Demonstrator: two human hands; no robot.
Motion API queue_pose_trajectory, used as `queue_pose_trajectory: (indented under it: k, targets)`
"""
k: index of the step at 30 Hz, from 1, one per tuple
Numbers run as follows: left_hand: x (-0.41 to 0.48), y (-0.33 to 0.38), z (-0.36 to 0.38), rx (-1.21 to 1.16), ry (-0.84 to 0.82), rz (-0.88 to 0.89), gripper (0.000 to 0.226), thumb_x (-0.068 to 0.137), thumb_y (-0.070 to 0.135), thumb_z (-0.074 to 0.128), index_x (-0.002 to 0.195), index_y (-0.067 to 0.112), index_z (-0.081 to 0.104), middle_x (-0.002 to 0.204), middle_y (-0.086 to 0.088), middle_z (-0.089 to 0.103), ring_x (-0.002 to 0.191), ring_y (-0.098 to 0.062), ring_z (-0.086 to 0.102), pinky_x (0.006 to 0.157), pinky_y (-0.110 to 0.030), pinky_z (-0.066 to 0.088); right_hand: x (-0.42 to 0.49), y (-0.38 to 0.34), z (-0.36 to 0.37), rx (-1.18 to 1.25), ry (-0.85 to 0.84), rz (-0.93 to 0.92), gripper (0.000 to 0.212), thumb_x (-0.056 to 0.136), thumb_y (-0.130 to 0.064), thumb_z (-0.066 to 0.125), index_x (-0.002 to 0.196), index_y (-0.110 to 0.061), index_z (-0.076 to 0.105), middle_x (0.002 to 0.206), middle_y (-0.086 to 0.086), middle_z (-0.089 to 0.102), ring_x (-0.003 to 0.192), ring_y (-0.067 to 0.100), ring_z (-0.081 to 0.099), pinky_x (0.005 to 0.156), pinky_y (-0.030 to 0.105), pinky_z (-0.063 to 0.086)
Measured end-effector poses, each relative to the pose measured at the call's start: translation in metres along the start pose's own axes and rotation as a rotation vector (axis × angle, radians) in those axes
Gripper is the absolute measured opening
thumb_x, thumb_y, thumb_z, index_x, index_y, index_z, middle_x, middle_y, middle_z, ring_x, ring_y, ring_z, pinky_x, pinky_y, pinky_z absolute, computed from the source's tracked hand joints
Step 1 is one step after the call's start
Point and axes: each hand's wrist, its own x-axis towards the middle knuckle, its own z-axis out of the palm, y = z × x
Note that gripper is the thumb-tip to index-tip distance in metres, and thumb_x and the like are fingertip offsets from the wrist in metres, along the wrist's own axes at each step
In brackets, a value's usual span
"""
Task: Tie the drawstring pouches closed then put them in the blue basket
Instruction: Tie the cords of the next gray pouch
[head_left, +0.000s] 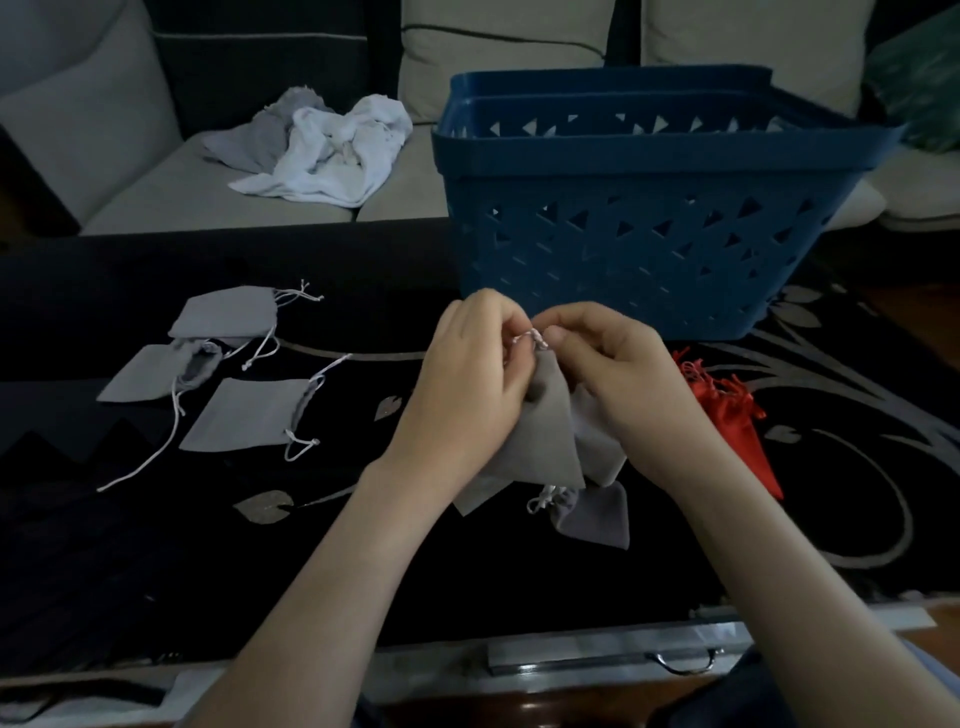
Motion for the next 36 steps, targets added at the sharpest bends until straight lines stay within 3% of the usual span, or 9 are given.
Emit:
queue_pose_trajectory:
  k: [5,9,14,17,19,25,29,32,36]
  targets:
    - [-0.001,0.006,-0.001,-0.065,0.016,-0.023,0.016,0.089,0.01,0.059,0.086,0.019,0.047,0.077,0.02,0.042,0.073,0.004,0.045,0.067,-0.006,0.037,0.002,-0.001,-0.001,0.155,-0.043,0.026,0.013,0.091,-0.007,0.058,0.097,-0.001,0.068,0.09,0.015,0.071,0.082,0.016,0.065,0.078,0.026,0.053]
    - [-0.003,0.006,0.0,-0.035,0.012,-0.007,0.01,0.088,0.011,0.061,0.085,0.014,0.052,0.077,0.021,0.041,0.071,0.001,0.045,0.066,-0.007,0.037,-0.002,0.001,-0.002,0.125,-0.025,0.008,0.011,0.09,-0.008,0.059,0.094,-0.003,0.068,0.086,0.012,0.07,0.079,0.014,0.064,0.073,0.024,0.051]
    - [-0.004,0.006,0.005,0.032,0.056,0.076,0.01,0.09,0.012,0.06,0.087,0.003,0.058,0.078,0.025,0.035,0.071,-0.007,0.044,0.067,-0.017,0.039,-0.001,0.003,-0.008,-0.093,0.034,-0.058,0.01,0.092,-0.017,0.06,0.083,-0.015,0.065,0.074,0.004,0.065,0.067,0.009,0.056,0.063,0.024,0.045]
    - [-0.006,0.007,0.006,0.025,0.035,0.035,0.014,0.093,0.015,0.056,0.089,0.001,0.059,0.076,0.023,0.035,0.075,-0.017,0.05,0.07,-0.027,0.04,-0.003,0.004,-0.005,-0.129,0.068,-0.112,0.011,0.093,-0.015,0.059,0.082,-0.014,0.062,0.067,-0.007,0.058,0.062,0.002,0.05,0.06,0.018,0.04]
    - [-0.006,0.007,0.006,0.023,0.019,0.023,0.019,0.094,0.018,0.053,0.089,0.001,0.059,0.074,0.022,0.035,0.076,-0.019,0.051,0.071,-0.029,0.04,-0.003,0.004,-0.003,-0.149,0.071,-0.129,0.01,0.092,-0.012,0.058,0.083,-0.011,0.06,0.069,-0.006,0.057,0.063,0.004,0.048,0.061,0.019,0.04]
    - [-0.006,0.004,0.007,0.235,0.052,0.081,0.035,0.092,0.036,0.034,0.08,0.008,0.052,0.07,0.001,0.054,0.064,-0.017,0.051,0.047,-0.031,0.037,-0.004,0.001,-0.001,-0.087,0.041,-0.091,0.011,0.091,-0.007,0.056,0.08,-0.008,0.057,0.068,0.0,0.054,0.061,0.008,0.047,0.058,0.023,0.039]
    - [-0.002,0.004,0.007,0.34,0.062,0.115,0.018,0.091,0.024,0.043,0.074,0.017,0.04,0.063,0.0,0.051,0.056,-0.019,0.046,0.052,-0.032,0.034,-0.005,0.0,0.001,-0.018,0.078,-0.058,0.013,0.089,-0.002,0.054,0.076,-0.006,0.054,0.066,0.002,0.051,0.061,0.01,0.045,0.057,0.022,0.038]
    - [0.005,0.0,0.006,0.454,0.096,0.058,0.014,0.085,0.017,0.039,0.074,0.015,0.047,0.06,0.0,0.05,0.06,-0.024,0.043,0.057,-0.035,0.031,0.003,0.002,0.0,-0.092,0.159,-0.049,0.012,0.082,0.0,0.054,0.072,-0.006,0.051,0.061,-0.002,0.046,0.057,0.008,0.04,0.055,0.021,0.035]
    - [0.004,-0.002,0.007,0.381,0.083,-0.046,0.015,0.079,0.008,0.043,0.072,0.02,0.037,0.059,0.006,0.044,0.064,-0.02,0.039,0.061,-0.033,0.028,0.009,0.007,0.001,-0.208,0.24,-0.034,0.01,0.078,-0.003,0.057,0.07,-0.007,0.052,0.06,-0.002,0.045,0.053,0.004,0.038,0.05,0.015,0.032]
